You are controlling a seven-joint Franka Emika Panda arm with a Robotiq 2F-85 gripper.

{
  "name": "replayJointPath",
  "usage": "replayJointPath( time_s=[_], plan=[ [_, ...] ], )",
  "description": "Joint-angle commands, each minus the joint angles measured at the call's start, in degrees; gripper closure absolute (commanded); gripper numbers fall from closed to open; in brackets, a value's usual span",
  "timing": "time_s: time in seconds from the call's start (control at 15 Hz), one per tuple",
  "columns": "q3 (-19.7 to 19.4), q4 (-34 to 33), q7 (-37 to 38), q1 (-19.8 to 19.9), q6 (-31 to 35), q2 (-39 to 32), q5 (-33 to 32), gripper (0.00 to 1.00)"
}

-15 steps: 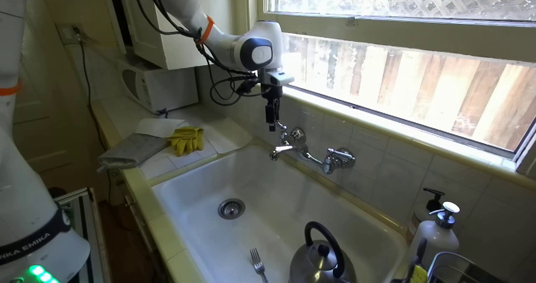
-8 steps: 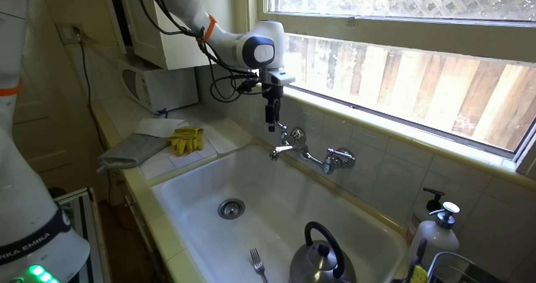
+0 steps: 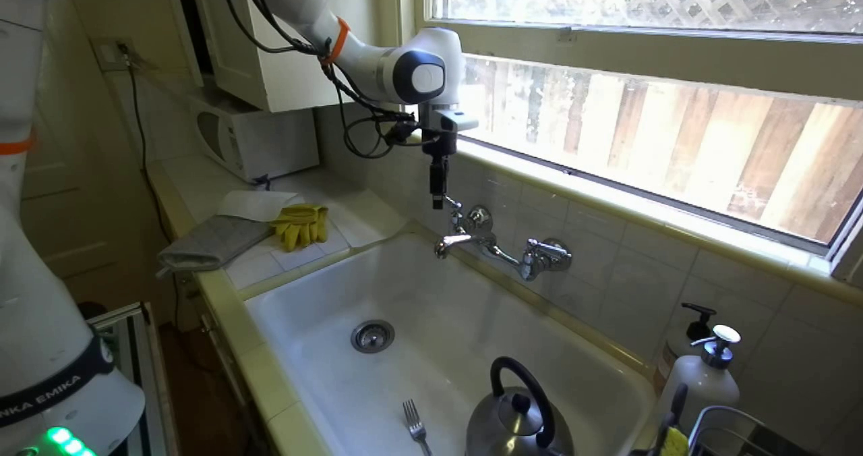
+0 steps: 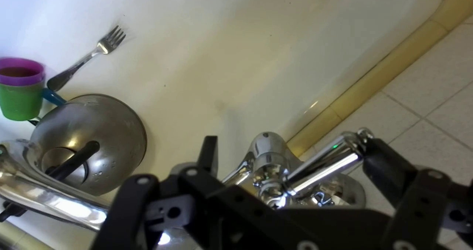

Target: Push the faucet handle on the left to the right

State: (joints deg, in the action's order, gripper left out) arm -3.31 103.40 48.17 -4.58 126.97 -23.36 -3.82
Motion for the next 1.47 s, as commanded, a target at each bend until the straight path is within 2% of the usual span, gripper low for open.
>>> replayJointPath(
  time_s=[0.0, 0.27, 0.4, 1.4],
  plan=[
    [-0.2, 0.7, -1.2, 0.0, 2.9, -0.7, 1.2, 0.0],
    [-0.1, 0.3, -1.3, -0.2, 4.6, -1.8, 1.1, 0.0],
    [-0.4, -0.1, -1.3, -0.7, 2.4, -2.4, 0.2, 0.0],
    [-1.8, 7.5, -3.5, 0.2, 2.8, 2.0, -1.0, 0.0]
  ],
)
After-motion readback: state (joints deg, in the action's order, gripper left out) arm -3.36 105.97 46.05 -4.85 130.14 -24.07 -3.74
